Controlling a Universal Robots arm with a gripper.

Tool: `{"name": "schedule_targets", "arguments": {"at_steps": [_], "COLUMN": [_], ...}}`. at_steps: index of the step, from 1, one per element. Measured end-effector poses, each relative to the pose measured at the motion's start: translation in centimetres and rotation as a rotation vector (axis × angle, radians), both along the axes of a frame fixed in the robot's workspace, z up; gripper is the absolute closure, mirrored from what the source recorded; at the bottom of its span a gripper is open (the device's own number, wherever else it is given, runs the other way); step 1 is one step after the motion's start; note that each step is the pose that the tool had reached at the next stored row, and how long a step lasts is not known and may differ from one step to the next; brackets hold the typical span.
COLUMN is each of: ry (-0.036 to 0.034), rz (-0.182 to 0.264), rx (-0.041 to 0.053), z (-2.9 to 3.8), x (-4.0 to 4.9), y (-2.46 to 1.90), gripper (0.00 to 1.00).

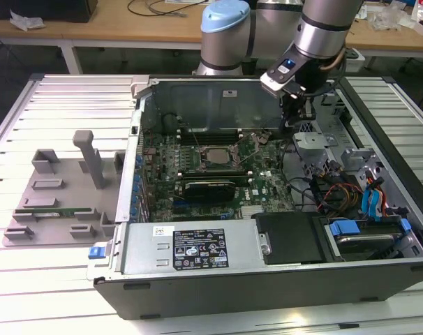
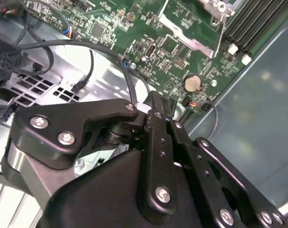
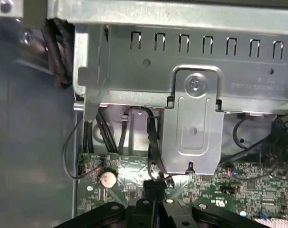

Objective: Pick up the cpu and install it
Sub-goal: 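Close the cpu cover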

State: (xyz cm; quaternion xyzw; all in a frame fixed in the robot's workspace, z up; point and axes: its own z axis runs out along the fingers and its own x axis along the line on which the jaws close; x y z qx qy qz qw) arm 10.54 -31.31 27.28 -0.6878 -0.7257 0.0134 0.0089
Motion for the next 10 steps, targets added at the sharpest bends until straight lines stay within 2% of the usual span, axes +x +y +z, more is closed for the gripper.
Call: {"name": "schedule_targets", "arguments": {"at_steps": [4,6,10], "ry": [0.0,-0.0001,0.0], "rz": [0.0,0.0,0.0], "rx": [0.0001,0.0001,0.0], "z": [-0.53,-1.22,-2.03], "x": [-1.19,-1.22,-1.23], "y": [0.03,0.04,0.05], "gripper": [0.89,0.89,0.89]}}
